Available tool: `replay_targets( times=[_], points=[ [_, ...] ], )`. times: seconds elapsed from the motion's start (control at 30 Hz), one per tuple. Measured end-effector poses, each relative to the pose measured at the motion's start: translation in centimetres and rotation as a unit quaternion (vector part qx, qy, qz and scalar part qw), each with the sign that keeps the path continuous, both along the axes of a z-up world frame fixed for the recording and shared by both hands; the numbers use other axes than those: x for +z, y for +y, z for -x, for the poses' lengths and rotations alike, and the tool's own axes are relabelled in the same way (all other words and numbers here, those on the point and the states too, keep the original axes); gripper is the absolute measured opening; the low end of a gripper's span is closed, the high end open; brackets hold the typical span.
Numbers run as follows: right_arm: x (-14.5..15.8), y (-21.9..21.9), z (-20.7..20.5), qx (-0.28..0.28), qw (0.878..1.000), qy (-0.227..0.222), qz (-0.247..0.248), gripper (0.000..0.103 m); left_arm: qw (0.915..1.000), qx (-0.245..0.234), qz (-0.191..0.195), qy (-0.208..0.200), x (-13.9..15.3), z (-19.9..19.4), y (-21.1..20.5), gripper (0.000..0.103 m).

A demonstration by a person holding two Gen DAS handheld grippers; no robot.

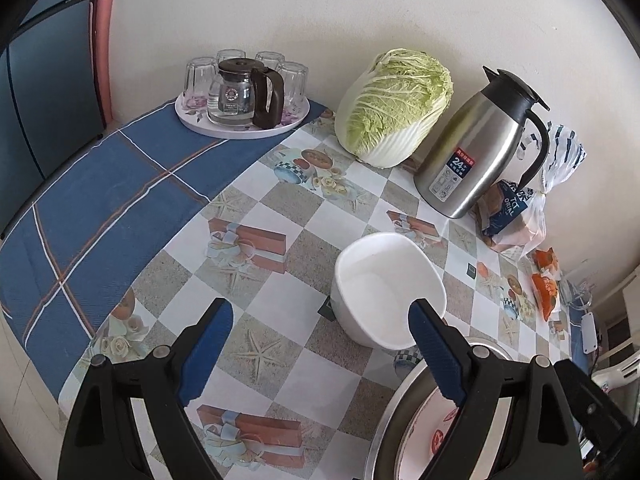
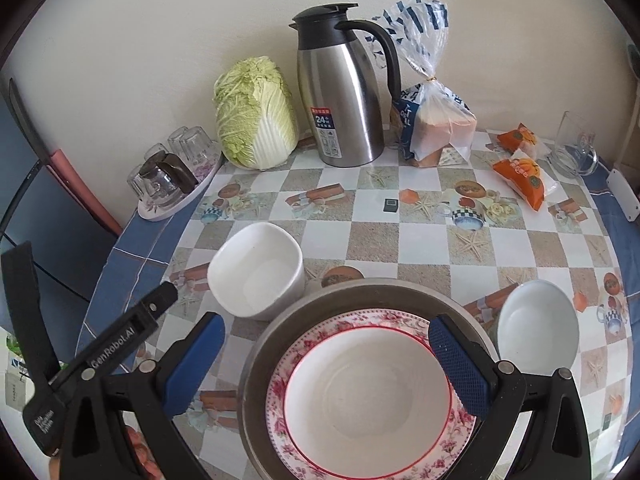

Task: Organize plates and bowls
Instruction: 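Move the right tool to the rim of the white square bowl, then close the right tool on the white square bowl rim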

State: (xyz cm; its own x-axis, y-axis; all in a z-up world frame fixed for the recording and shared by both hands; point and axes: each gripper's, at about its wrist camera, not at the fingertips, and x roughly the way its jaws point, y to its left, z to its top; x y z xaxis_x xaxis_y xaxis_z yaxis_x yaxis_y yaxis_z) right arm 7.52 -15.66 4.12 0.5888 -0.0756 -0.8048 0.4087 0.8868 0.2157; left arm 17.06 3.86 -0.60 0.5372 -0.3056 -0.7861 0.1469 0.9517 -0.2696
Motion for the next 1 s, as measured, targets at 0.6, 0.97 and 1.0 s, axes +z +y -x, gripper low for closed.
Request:
replay_targets(
  times=[0.6, 0.97, 1.0],
  points=[
    [-2.4, 0.6, -9.4, 0.004, 0.995, 0.103, 0.003, 0.050, 0.9972, -0.017, 0.043, 0.059, -3.4, -3.7, -1.4, 0.050],
    [-5.9, 1.3, -12.1, 0.012, 0.989, 0.147, 0.018, 0.022, 0.9938, -0.023, 0.058, 0.093, -5.9, -5.4, -2.6, 0.033],
    [-6.2, 1.2, -12.2, 0.012, 0.989, 0.149, 0.018, 0.021, 0.9935, -0.021, 0.060, 0.094, -6.0, -5.5, -2.6, 0.033]
  ],
)
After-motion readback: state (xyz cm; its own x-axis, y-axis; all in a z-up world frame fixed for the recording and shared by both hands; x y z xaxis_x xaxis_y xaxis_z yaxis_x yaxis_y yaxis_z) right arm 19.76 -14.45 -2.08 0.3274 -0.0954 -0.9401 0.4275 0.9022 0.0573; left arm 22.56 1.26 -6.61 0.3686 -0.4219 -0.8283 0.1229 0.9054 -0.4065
